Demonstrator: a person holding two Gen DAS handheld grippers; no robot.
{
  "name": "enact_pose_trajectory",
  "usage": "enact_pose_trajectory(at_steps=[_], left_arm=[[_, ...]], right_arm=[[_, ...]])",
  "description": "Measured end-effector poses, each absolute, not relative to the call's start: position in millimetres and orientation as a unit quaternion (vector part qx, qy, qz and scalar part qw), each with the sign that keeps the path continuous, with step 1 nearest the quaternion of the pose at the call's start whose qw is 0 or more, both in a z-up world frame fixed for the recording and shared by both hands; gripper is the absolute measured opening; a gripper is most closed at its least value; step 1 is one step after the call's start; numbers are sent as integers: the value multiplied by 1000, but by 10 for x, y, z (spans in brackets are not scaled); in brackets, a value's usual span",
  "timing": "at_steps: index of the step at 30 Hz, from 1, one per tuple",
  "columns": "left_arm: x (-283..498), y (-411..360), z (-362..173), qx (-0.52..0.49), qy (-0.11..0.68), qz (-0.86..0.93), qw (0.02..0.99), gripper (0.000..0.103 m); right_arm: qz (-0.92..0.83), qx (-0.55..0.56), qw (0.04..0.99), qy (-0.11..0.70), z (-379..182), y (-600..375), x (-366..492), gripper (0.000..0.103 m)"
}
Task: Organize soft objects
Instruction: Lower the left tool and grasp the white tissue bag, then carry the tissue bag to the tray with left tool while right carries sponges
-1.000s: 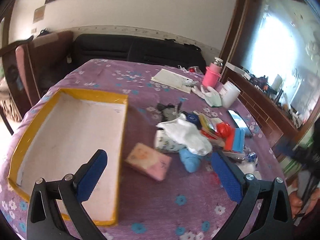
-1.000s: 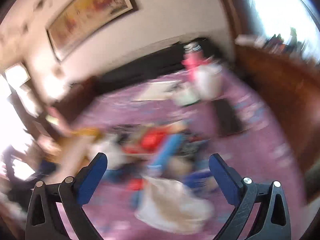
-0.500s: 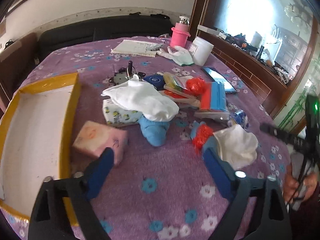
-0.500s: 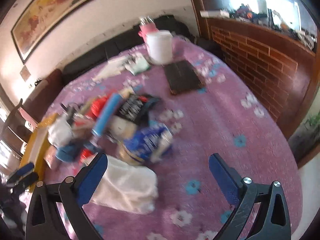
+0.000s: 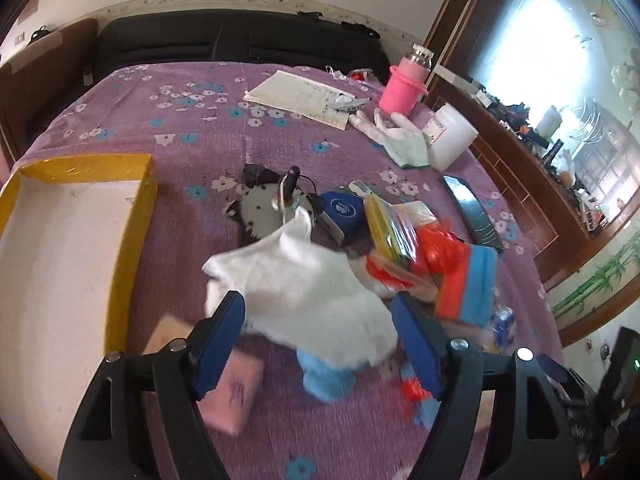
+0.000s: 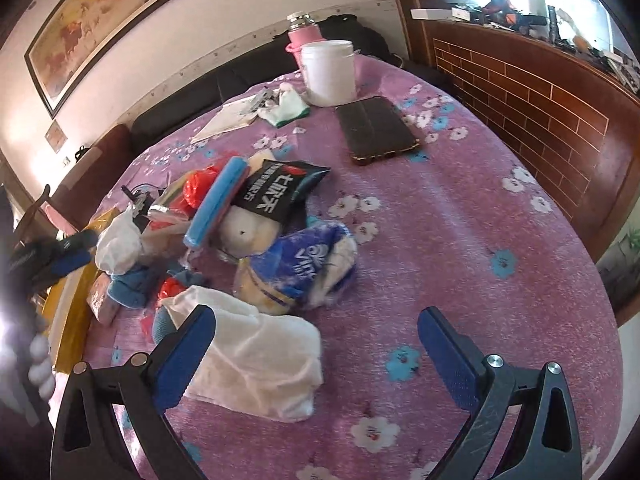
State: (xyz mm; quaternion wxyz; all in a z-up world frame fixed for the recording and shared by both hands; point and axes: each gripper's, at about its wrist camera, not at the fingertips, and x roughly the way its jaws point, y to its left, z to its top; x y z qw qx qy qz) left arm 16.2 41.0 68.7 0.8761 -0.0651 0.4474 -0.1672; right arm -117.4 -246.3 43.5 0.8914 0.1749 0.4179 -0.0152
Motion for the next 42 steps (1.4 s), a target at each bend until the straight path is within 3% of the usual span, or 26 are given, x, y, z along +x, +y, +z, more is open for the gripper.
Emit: enact_pose_trajectory(at_steps=[3,4,5,6,7,23,28,32,36,39,41,42], left_arm=[[258,311,653,-36,444,-152,882,74],[267,260,644,-19,443,-145,885,59],[262,227,640,-5,442,-140,886,24],[257,193,631,9,444,-141,885,10],[248,188,640,8,443,-148,884,9],[-486,1136,1174,-150,372,-203,893,8],[-614,1499,1179,-171,362,-175,899,8],[-663,1801,1158,-185,358,-150,903,8],[-718,2020,1123,-200,354,-136,903,8],[-762,2096,1099,-207,352,-133,903,8],[-778,2110,1084,-211,353,-134,902,8],[-793,2111,1081,-212,353,-134,901,8]], right_arm=[[-19,162,894,417,459,-2422,-1204,102],[-22,158,895,417,464,-2417,-1213,102],[-25,157,895,417,468,-2417,-1222,102],[-27,157,895,417,471,-2423,-1230,102],[-29,157,895,417,475,-2427,-1233,102],[24,141,899,414,804,-2214,-650,101],[35,165,879,446,714,-2065,-226,74],[24,185,864,468,615,-2027,11,68],[16,187,855,483,529,-1991,121,53],[8,186,855,485,528,-1985,107,53],[12,187,855,483,541,-1978,97,34],[17,191,856,481,558,-1975,80,30]])
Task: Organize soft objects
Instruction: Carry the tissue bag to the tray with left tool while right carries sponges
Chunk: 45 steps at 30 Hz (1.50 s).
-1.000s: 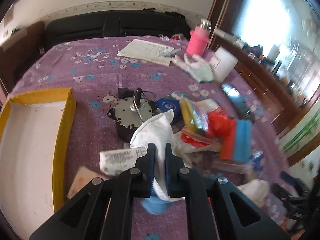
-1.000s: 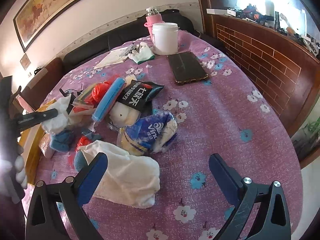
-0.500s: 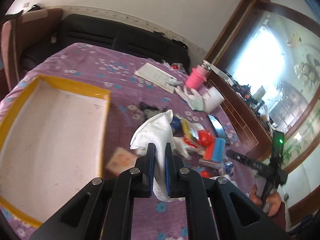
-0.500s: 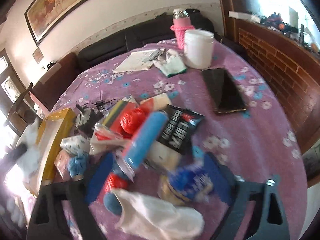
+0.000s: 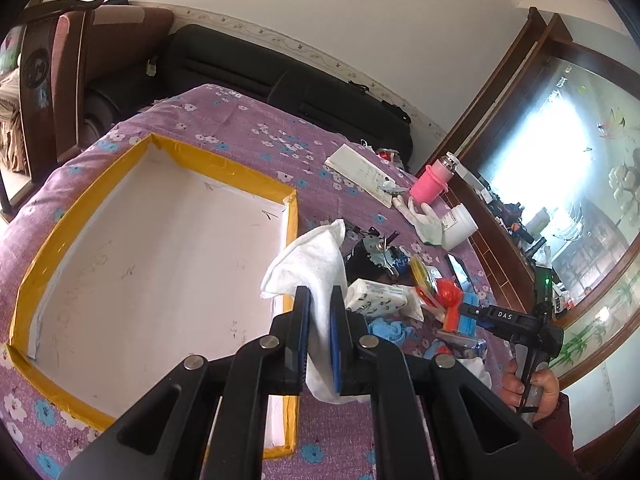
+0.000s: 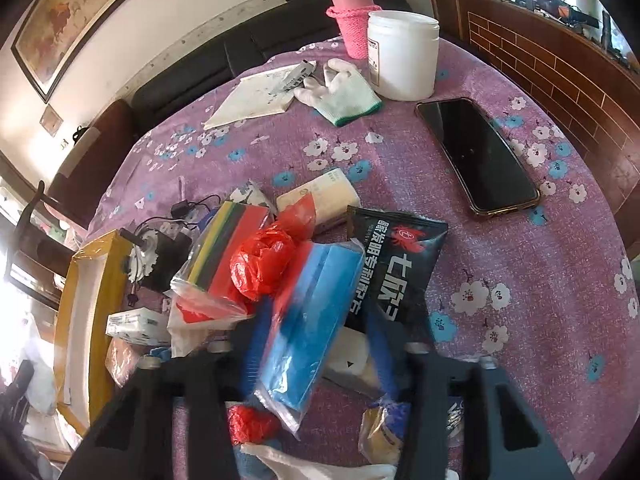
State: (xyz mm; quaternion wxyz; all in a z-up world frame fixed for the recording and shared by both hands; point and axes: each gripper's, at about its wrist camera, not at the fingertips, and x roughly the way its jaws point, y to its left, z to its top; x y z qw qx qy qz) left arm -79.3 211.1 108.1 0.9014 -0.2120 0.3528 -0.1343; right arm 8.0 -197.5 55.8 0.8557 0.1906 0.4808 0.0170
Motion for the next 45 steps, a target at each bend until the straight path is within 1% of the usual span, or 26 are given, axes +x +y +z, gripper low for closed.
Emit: enact_pose_trajectory(at_steps=[1,3,10,14,17,22,28,32,37,41,42,43,44,45], left_arm=[[-798,2105,1086,-213,352,-135,901,8],[-839,2116,1113,-210,349,-135,903,9],[-848,2361,1259,-202,345,-127,908,9],[-640,2499,1307,-184,358,-113,909,9],[-400,2560,1272,-171,373,-103,906,9],[30,2632,1052,-181,408,-102,889,9],[488,2682,818,-204,437,-106,870,8],[745,2695,689,-208,449,-103,863,8],[989,2705,485,-204,468,-88,856,8],[1099,2739,403,-208,470,-86,853,9],[1115,2747,395,-211,469,-87,853,10],[1133,2757,389,-213,467,-86,854,16],[1150,2771,383,-215,466,-82,854,28],[1151,2793,385,-218,466,-79,854,37]], right_arm=[[19,193,859,475,587,-1972,45,26],[28,192,865,462,666,-1953,-23,22],[25,169,894,415,1162,-1945,-351,21],[74,177,893,407,1417,-1741,-358,21],[104,170,889,411,1473,-1477,-263,21],[173,177,868,431,1453,-864,52,21],[233,208,833,456,1304,-278,542,22],[246,218,813,480,1125,90,867,22],[244,193,809,499,925,514,1133,22],[243,189,802,512,785,673,1316,22],[241,185,800,517,739,718,1355,22],[240,180,798,522,687,770,1392,22],[241,175,796,527,641,813,1427,22],[241,171,795,530,598,844,1457,22]])
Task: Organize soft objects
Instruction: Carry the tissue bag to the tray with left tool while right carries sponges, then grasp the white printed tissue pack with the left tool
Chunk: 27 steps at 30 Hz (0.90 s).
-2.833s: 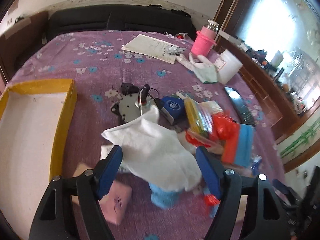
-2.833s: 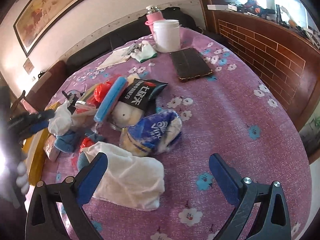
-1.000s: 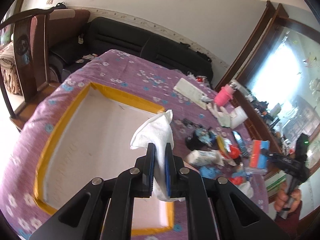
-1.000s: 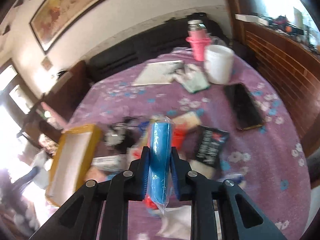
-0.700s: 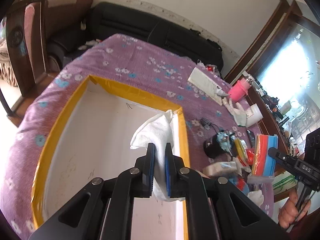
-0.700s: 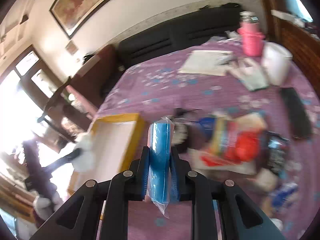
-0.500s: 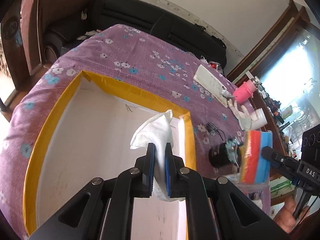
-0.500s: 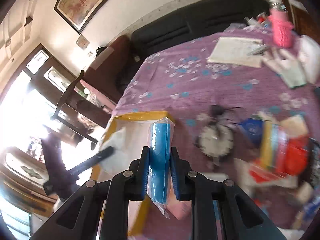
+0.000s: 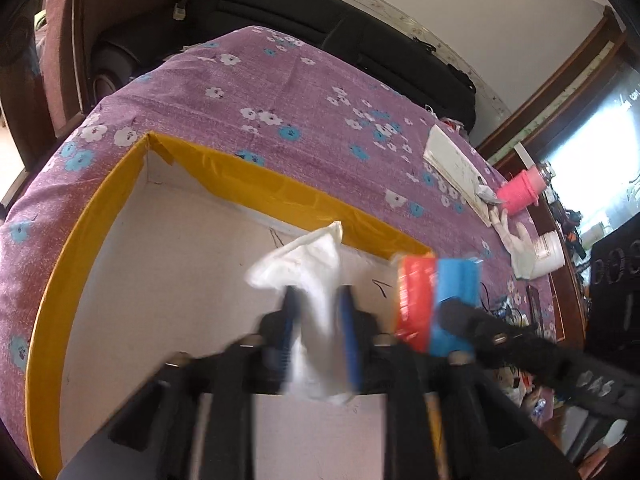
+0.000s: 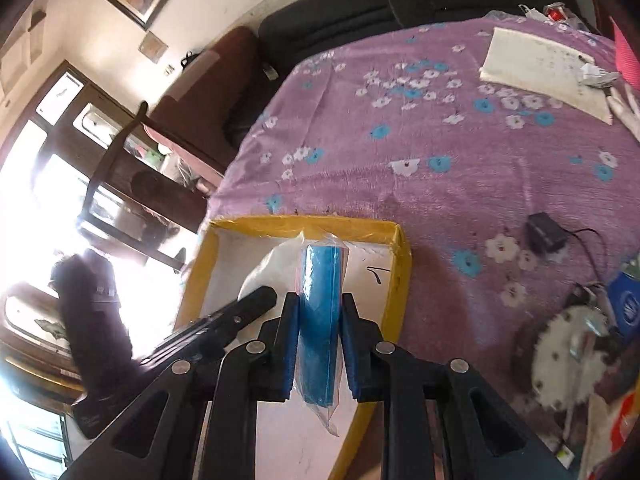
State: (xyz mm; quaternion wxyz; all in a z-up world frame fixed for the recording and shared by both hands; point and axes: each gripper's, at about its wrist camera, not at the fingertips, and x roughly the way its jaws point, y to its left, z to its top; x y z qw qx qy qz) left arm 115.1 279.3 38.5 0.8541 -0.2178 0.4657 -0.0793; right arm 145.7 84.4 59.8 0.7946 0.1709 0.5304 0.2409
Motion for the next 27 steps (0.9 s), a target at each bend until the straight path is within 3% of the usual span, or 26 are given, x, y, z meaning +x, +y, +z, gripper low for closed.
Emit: enact_pose_trajectory(at_steps=[1,2,6,9,14,18,21,24,27], left_arm=[[1146,2824,393,-224,464,-76,854,52],[1126,2866,412,-235,461,-77,852,59],[1028,2984,559,-242,446,-68,859,60],[871,3039,751,-240,428,-56,869,62],[511,2892,1059,-233,390,-72,888,71],[225,2477,1197,-190,377,-111,899,73],[73,2055,1157,-151,390,-145,896,75],[30,1675,1052,-122,408,-171,888,75],[35,1359,922,-100,430,-184,878,75]], right_arm=[[237,162,796,533,563,881,1476,24],[231,157,798,533,554,894,1487,24],[229,129,817,513,671,887,1431,31],[219,122,838,485,896,729,1333,52],[163,75,877,446,1394,309,1026,76],[127,60,919,368,1768,-195,515,103],[97,60,943,312,1653,-625,66,103],[25,44,916,398,1249,-1013,4,102],[6,128,892,433,929,-1557,-136,99]])
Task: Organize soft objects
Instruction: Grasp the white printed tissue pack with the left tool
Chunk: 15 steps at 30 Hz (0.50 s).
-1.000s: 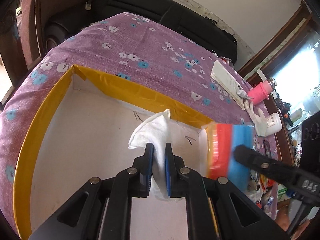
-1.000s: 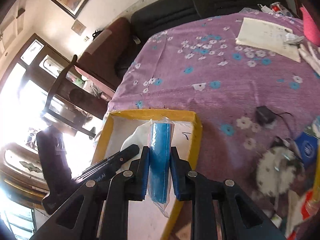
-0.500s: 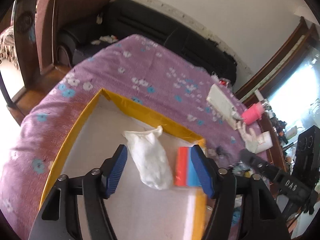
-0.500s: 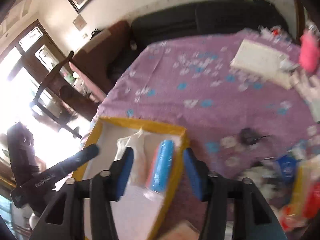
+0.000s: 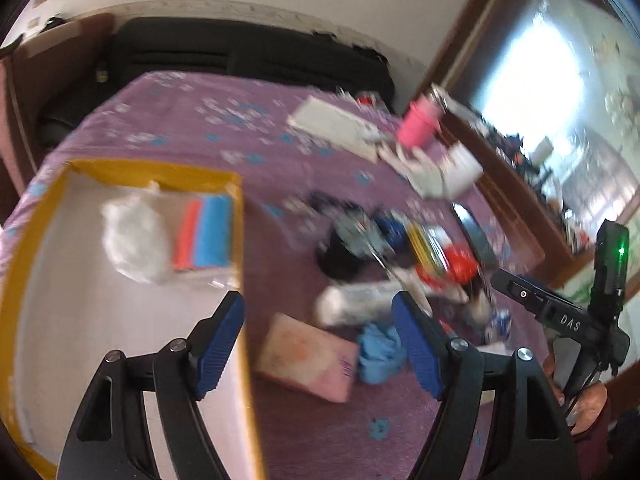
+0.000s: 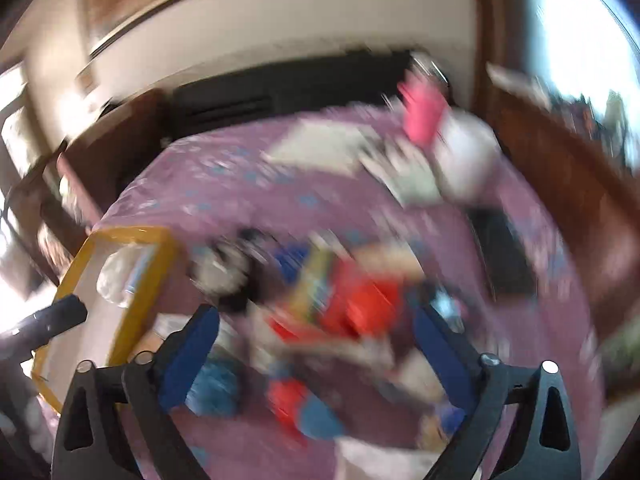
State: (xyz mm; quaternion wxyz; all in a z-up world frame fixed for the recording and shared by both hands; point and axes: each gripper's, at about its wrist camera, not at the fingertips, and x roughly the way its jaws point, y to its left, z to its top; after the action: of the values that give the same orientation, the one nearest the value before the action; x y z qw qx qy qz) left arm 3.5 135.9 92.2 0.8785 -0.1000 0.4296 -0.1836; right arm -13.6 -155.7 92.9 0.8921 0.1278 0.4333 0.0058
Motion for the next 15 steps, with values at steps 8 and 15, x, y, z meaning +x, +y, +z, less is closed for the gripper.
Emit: enact_pose_trajectory(at_steps=[8,15], left_arm=[[219,952,637,-65,473,-159,864,75],[468,682,472,-44,489,-152,858,75]], right_arm=[[-14,190,879,438,663,-2187,-546,99],[-2,204,879,432,609,-2293,-655,99]])
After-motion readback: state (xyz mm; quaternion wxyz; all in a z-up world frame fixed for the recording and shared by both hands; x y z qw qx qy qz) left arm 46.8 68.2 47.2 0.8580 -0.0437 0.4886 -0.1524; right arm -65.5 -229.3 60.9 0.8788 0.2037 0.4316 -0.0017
